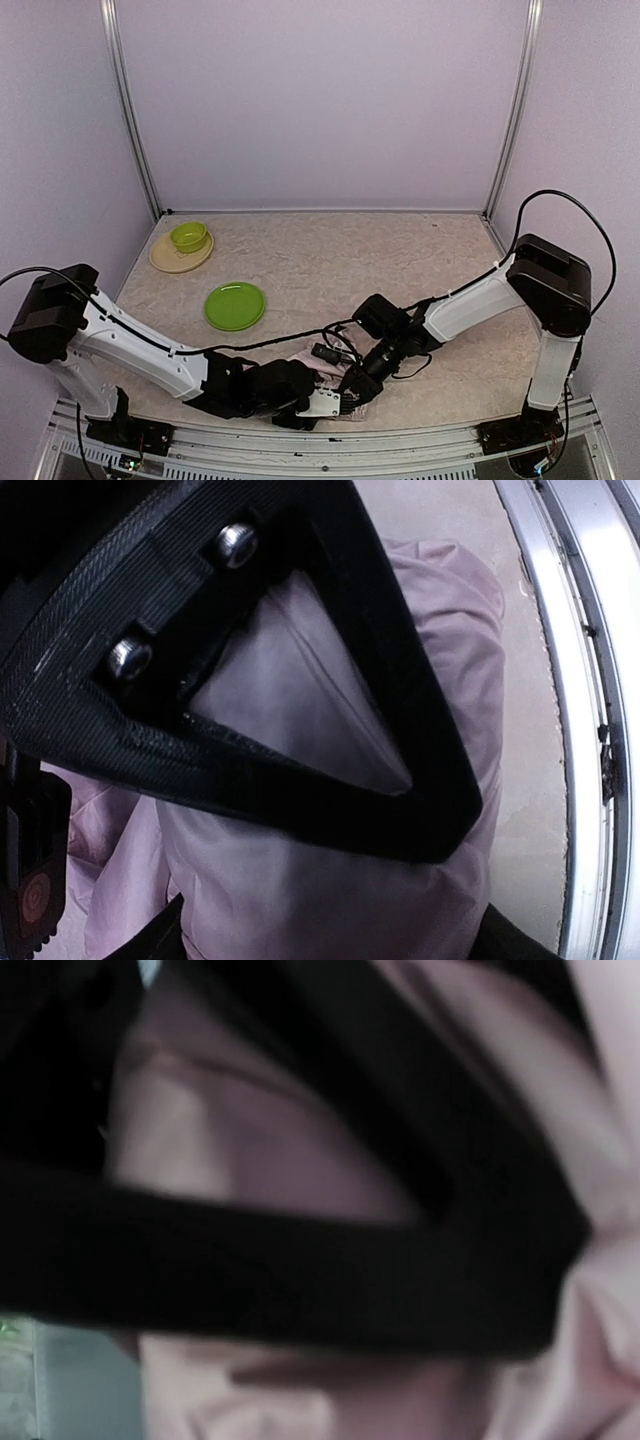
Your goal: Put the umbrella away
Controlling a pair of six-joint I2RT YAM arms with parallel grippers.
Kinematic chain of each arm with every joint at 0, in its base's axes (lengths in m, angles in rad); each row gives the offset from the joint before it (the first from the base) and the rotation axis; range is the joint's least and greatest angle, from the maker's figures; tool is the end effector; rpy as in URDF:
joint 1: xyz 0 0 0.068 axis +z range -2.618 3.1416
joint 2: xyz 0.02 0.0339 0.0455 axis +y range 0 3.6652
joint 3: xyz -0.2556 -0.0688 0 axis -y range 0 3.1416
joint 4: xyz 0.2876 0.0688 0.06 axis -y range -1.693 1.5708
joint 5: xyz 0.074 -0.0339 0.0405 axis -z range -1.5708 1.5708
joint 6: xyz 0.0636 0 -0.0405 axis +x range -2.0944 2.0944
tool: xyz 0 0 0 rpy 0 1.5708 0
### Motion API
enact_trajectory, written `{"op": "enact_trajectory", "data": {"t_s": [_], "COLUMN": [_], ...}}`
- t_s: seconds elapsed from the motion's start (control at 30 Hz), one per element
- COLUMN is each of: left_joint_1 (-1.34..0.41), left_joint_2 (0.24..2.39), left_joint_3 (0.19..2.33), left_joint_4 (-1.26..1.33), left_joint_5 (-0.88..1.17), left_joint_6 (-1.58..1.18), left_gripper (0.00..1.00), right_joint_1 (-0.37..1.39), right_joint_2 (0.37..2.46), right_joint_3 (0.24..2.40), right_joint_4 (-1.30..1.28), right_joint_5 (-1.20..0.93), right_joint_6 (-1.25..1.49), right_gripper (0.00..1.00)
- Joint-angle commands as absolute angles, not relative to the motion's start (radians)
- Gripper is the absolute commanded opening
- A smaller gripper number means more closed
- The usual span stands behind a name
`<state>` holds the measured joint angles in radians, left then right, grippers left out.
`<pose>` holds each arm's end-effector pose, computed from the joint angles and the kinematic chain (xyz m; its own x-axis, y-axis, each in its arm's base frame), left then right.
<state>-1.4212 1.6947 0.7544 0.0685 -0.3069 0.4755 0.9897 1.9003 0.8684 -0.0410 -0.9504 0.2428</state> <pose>0.0721 -0.3494 0.0672 0.3168 0.8260 -0.4662 0.8645 -0.0493 0.5002 0.1515 0.3250 0.0418 -0.6363 -0.7142 -0.2917 -0.5628 0.1711 0.8087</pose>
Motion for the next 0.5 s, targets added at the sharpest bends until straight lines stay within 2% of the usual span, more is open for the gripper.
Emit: {"op": "enact_trajectory", "data": {"t_s": [0.0,0.13,0.23,0.33,0.37,0.47], "left_joint_1": [-1.424,-1.406,-1.381,-1.319,-1.291,-1.227], "left_joint_2": [1.767,1.770,1.766,1.774,1.779,1.800], "left_joint_3": [0.760,0.765,0.773,0.802,0.814,0.857], "left_joint_4": [-0.061,-0.073,-0.089,-0.134,-0.150,-0.168], "left_joint_5": [-0.272,-0.179,-0.111,0.011,0.064,0.191], "left_joint_6": [0.455,0.440,0.412,0.372,0.365,0.325], "left_gripper": [0.62,0.39,0.33,0.31,0.28,0.24], "right_joint_1": [0.970,0.940,0.897,0.854,0.842,0.820], "right_joint_2": [1.926,1.848,1.746,1.607,1.558,1.420], "right_joint_3": [0.816,0.809,0.785,0.763,0.761,0.770], "right_joint_4": [-0.226,-0.186,-0.150,-0.147,-0.154,-0.199], "right_joint_5": [-0.846,-0.825,-0.789,-0.728,-0.691,-0.534], "right_joint_6": [0.231,0.257,0.291,0.313,0.315,0.305], "right_gripper": [0.19,0.40,0.52,0.56,0.56,0.56]}}
